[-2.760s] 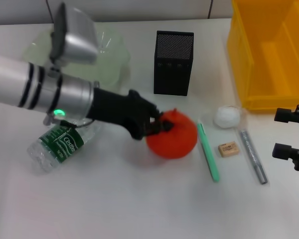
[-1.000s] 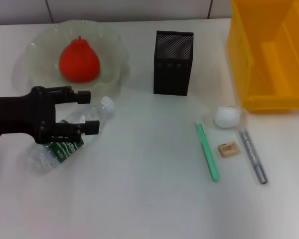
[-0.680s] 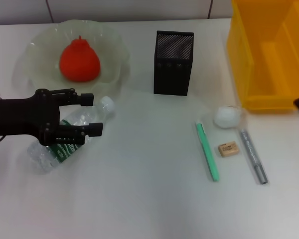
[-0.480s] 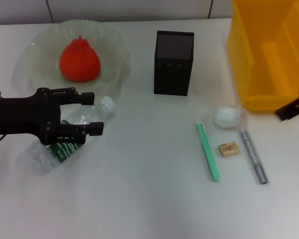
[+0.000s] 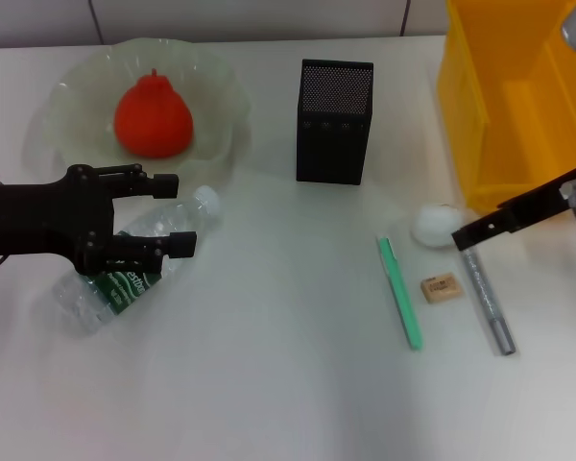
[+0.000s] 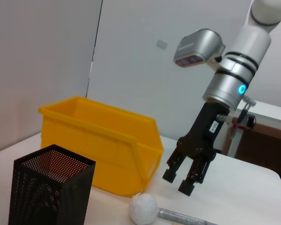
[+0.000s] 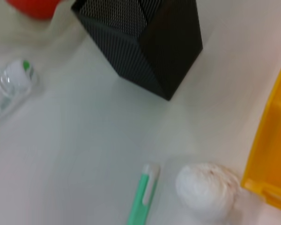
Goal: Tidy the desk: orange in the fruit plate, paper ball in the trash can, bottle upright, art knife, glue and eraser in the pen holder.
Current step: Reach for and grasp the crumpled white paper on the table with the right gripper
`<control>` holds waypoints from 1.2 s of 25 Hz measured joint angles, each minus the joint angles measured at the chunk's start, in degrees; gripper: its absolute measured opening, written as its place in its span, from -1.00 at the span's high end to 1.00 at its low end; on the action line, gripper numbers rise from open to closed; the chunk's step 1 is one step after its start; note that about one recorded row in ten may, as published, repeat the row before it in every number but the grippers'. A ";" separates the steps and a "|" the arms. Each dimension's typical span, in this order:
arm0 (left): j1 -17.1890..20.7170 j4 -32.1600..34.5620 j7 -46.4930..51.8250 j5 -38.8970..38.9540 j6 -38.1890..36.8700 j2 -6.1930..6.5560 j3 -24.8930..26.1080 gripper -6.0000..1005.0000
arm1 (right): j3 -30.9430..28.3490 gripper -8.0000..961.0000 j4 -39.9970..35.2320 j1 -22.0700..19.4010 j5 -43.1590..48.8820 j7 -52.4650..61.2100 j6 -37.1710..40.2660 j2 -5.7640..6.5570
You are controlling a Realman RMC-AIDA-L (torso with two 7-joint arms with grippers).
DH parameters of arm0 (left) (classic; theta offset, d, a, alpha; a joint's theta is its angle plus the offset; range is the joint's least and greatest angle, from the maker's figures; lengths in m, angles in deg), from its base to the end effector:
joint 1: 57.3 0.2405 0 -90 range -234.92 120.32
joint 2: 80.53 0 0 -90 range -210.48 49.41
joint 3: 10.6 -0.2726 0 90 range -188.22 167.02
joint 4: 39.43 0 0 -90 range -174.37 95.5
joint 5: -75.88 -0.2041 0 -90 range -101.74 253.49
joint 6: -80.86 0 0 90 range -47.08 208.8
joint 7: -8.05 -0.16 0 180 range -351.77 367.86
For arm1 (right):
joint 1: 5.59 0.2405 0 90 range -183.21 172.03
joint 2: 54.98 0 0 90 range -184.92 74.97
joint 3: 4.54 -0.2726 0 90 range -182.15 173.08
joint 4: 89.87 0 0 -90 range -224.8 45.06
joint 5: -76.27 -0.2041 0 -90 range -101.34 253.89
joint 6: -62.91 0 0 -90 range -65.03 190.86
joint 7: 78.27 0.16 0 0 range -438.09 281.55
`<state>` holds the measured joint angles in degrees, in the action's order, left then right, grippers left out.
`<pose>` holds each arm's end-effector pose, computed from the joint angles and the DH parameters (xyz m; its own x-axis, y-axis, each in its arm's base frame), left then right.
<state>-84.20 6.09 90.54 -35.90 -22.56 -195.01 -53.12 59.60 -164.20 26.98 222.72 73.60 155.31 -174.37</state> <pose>-0.2627 0.3123 0.0259 0.8289 0.2863 0.4806 0.3508 -0.9352 -0.0479 0.2330 0.3591 0.0069 0.5154 -0.8568 -0.0137 -0.7926 -0.4705 -0.3878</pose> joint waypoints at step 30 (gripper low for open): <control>1.12 -0.72 -0.80 -0.02 -0.86 -0.62 -0.11 -0.66 | 0.17 -0.70 19.14 5.05 -5.46 -4.86 -16.97 0.24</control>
<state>-83.08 5.37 89.74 -35.92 -23.42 -195.63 -53.23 59.76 -145.06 32.03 217.25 68.74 138.34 -174.13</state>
